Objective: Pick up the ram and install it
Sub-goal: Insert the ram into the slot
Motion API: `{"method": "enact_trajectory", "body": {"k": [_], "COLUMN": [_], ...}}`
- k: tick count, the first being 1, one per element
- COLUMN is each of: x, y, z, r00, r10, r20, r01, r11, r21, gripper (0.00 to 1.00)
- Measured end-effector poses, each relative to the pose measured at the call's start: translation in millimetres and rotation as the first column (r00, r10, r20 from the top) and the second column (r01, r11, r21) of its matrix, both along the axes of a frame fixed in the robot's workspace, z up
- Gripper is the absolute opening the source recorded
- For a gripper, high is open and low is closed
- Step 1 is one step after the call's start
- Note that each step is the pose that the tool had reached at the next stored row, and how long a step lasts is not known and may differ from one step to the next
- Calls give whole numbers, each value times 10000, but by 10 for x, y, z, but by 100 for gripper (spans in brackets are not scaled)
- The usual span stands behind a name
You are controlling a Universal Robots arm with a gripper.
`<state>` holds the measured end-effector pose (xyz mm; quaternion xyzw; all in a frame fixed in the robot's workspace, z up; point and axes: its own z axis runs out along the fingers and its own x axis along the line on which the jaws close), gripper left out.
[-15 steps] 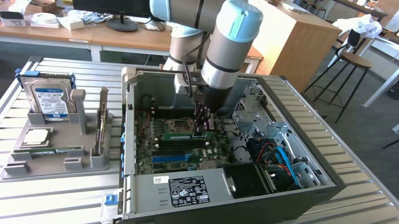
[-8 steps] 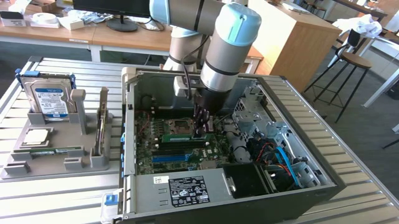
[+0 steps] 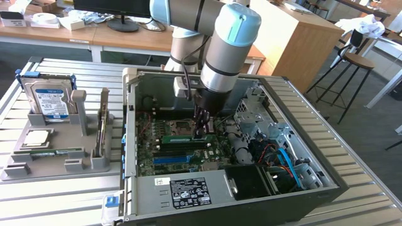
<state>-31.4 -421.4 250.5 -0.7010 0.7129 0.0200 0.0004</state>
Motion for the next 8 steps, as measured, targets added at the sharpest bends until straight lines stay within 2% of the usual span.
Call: {"method": "enact_trajectory", "body": {"k": [8], "x": [0], "y": [11], "z": [-4], "r00": [10000], "r10": [36], "r20": [0], "r01": [-36], "r11": [10000], "r21": [0], "gripper": [11]}}
